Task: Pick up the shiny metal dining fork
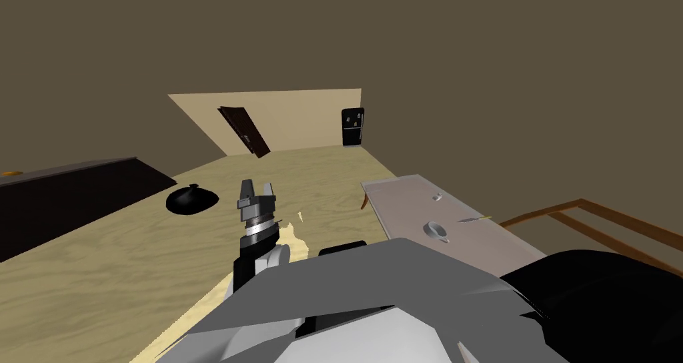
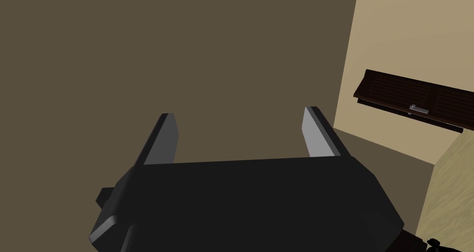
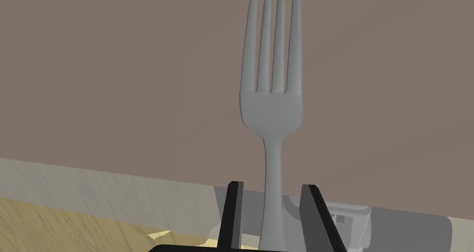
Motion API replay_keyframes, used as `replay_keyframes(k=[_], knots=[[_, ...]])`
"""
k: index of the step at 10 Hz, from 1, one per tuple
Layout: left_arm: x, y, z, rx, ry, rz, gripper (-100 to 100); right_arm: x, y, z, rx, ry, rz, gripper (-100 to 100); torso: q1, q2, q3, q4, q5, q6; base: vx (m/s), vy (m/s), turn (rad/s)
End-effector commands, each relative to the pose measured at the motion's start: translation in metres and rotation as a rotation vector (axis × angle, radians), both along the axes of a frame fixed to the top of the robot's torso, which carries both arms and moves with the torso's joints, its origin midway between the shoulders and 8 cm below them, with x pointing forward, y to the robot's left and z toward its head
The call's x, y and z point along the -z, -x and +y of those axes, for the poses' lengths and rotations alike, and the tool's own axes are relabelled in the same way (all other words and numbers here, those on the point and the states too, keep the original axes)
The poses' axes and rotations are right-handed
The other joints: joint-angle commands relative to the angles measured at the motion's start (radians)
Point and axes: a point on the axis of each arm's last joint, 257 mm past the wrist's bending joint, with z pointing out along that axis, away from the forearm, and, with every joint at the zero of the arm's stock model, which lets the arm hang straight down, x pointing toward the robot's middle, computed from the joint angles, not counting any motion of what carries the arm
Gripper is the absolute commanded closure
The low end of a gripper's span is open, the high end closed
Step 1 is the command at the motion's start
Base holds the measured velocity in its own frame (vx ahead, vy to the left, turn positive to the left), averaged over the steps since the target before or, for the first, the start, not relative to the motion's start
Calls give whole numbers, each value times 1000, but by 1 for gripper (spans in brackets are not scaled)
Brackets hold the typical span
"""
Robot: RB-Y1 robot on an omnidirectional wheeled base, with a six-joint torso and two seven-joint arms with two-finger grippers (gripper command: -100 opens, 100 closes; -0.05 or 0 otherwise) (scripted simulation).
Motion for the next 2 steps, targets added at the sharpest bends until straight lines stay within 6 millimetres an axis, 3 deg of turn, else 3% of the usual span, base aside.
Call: replay_keyframes(k=[1,2], knots=[[0,0,0,0,0,0,0,0,0,0,0,0,0,100,0,0,0,0,0,0,7,29,-12],[0,0,0,0,0,0,0,-1,0,0,0,-1,0,0,-2,0,0,0,-1,0,1,7,1]])
